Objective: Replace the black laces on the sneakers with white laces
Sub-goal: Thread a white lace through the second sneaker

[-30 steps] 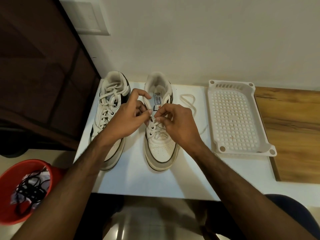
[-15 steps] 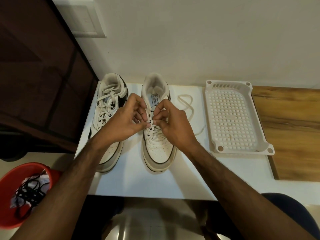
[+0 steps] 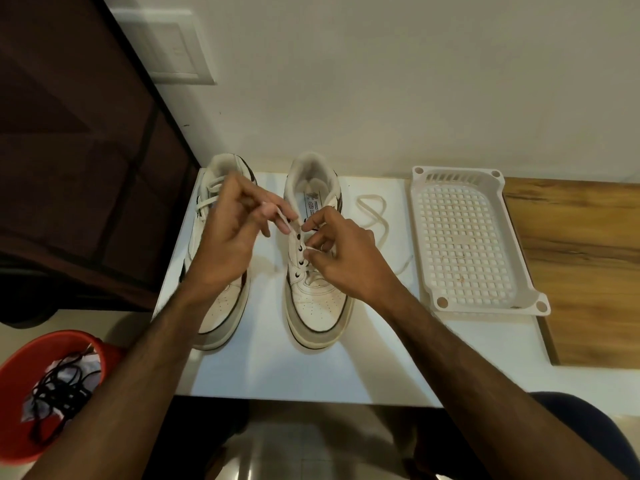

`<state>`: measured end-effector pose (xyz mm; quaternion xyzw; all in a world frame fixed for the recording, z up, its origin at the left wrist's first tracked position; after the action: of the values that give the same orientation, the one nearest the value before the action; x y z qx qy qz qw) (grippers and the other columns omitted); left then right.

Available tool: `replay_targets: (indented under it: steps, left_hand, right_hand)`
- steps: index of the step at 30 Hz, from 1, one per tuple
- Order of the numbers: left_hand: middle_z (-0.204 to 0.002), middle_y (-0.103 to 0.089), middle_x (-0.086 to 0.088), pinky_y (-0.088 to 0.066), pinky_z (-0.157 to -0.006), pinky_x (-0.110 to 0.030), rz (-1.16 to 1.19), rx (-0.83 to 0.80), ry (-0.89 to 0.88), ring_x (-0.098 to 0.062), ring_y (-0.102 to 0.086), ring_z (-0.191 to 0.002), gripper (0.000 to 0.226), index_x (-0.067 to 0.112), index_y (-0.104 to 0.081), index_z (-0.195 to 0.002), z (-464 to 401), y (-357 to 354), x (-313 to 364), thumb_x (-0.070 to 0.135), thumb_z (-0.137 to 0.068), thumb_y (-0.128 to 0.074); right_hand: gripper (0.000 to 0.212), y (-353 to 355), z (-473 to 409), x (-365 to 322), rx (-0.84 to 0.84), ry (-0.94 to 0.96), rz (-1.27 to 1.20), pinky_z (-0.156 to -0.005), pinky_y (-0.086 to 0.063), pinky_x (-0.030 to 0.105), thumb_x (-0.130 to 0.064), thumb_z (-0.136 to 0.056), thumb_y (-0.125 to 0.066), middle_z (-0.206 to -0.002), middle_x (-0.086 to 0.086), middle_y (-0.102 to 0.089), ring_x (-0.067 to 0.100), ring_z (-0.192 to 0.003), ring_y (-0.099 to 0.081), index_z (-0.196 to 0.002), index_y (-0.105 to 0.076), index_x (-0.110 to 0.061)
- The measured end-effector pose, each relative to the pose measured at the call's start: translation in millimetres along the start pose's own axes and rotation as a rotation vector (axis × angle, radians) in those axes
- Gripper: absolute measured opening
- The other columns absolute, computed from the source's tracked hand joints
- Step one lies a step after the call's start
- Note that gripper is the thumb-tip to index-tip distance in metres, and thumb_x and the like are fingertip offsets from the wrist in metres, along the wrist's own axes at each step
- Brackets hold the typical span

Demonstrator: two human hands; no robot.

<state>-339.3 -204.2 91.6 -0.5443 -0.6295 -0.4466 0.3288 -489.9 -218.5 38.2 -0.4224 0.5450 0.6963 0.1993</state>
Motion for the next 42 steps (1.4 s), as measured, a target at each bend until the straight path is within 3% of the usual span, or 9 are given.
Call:
replay_targets:
  steps: [4,8,12,21,25,30,34,38,42]
  left_hand:
    - [-0.067,-0.054,-0.002,-0.037,-0.047,-0.03,0.183,0.113,0.096,-0.02,-0.044,-0.048,0.01,0.019,-0.044,-0.1,1,12,-5,0.011,-0.105,-0.046]
    - [-0.056,-0.049,0.003,-0.038,-0.051,-0.034,-0.584,-0.315,0.169,-0.015,-0.048,-0.05,0.012,0.029,-0.054,-0.098,10,-20,-35,0.041,-0.101,-0.054]
    - [-0.073,-0.053,0.009,-0.047,-0.063,-0.036,-0.706,-0.476,0.17,-0.01,-0.054,-0.067,0.036,0.021,-0.063,-0.085,16,-33,-47,0.054,-0.097,-0.052]
    - [-0.1,-0.054,0.001,-0.046,-0.079,-0.031,0.211,0.045,0.072,-0.016,-0.053,-0.089,0.027,0.022,-0.065,-0.077,0,10,-11,0.029,-0.102,-0.054]
    - [-0.071,-0.058,-0.003,-0.042,-0.054,-0.036,0.528,0.153,0.128,-0.019,-0.05,-0.054,0.033,0.012,-0.044,-0.073,-2,27,-4,0.015,-0.105,-0.033]
    - [-0.077,-0.061,0.008,-0.045,-0.059,-0.033,-0.531,-0.359,0.343,-0.008,-0.056,-0.061,0.026,0.026,-0.049,-0.093,15,-16,-46,0.047,-0.096,-0.064]
    - [-0.064,-0.06,0.004,-0.043,-0.056,-0.031,-0.739,-0.494,0.323,-0.011,-0.057,-0.057,0.031,0.027,-0.055,-0.092,17,-27,-53,0.056,-0.09,-0.067]
    - [-0.066,-0.061,0.01,-0.041,-0.06,-0.022,-0.341,-0.425,0.284,-0.008,-0.054,-0.06,0.022,0.029,-0.065,-0.076,15,-29,-40,0.027,-0.098,-0.065]
    - [-0.08,-0.054,0.003,-0.043,-0.067,-0.027,0.368,-0.03,0.14,-0.018,-0.049,-0.073,0.025,0.025,-0.062,-0.072,-1,10,-15,0.032,-0.096,-0.063]
  right_hand:
    - [0.032,0,0,5,-0.028,-0.041,-0.06,-0.104,-0.041,0.054,-0.019,-0.085,-0.073,-0.089,-0.018,-0.069,0.007,-0.1,-0.064,-0.108,-0.056,-0.035]
    - [0.031,4,0,6,-0.008,-0.046,-0.123,-0.103,-0.042,0.057,-0.02,-0.084,-0.072,-0.087,-0.021,-0.071,0.002,-0.096,-0.068,-0.104,-0.058,-0.039]
    - [0.029,10,2,0,0.0,0.013,0.004,-0.11,-0.034,0.053,-0.02,-0.089,-0.073,-0.096,-0.022,-0.066,0.002,-0.107,-0.062,-0.112,-0.06,-0.031]
    - [0.026,7,0,2,-0.007,0.042,0.061,-0.105,-0.038,0.053,-0.021,-0.09,-0.073,-0.091,-0.018,-0.069,0.008,-0.1,-0.063,-0.109,-0.06,-0.033]
    - [0.025,6,-1,1,0.0,0.063,0.08,-0.105,-0.038,0.053,-0.021,-0.09,-0.072,-0.091,-0.017,-0.071,0.008,-0.097,-0.063,-0.11,-0.06,-0.031]
    - [0.027,6,-1,2,-0.005,0.071,0.065,-0.101,-0.041,0.053,-0.02,-0.088,-0.073,-0.087,-0.018,-0.069,0.008,-0.096,-0.064,-0.108,-0.059,-0.031]
    - [0.026,6,-1,3,-0.007,0.072,0.054,-0.099,-0.043,0.054,-0.021,-0.088,-0.072,-0.087,-0.018,-0.068,0.008,-0.095,-0.064,-0.109,-0.06,-0.03]
    - [0.026,6,-2,5,-0.007,0.069,0.05,-0.1,-0.042,0.053,-0.023,-0.089,-0.073,-0.088,-0.019,-0.069,0.006,-0.094,-0.063,-0.108,-0.059,-0.032]
    - [0.025,6,-2,6,-0.008,0.065,0.046,-0.104,-0.038,0.053,-0.021,-0.089,-0.073,-0.087,-0.018,-0.07,0.004,-0.095,-0.062,-0.107,-0.06,-0.032]
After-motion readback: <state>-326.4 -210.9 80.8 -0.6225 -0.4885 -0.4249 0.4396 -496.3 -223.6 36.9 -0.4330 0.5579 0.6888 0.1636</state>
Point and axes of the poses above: each hand's wrist, its own z-axis away from the middle knuckle, its own y-axis out of the back of the hand, x = y × z, the point moved 9 cm from there along -z, towards the middle knuckle
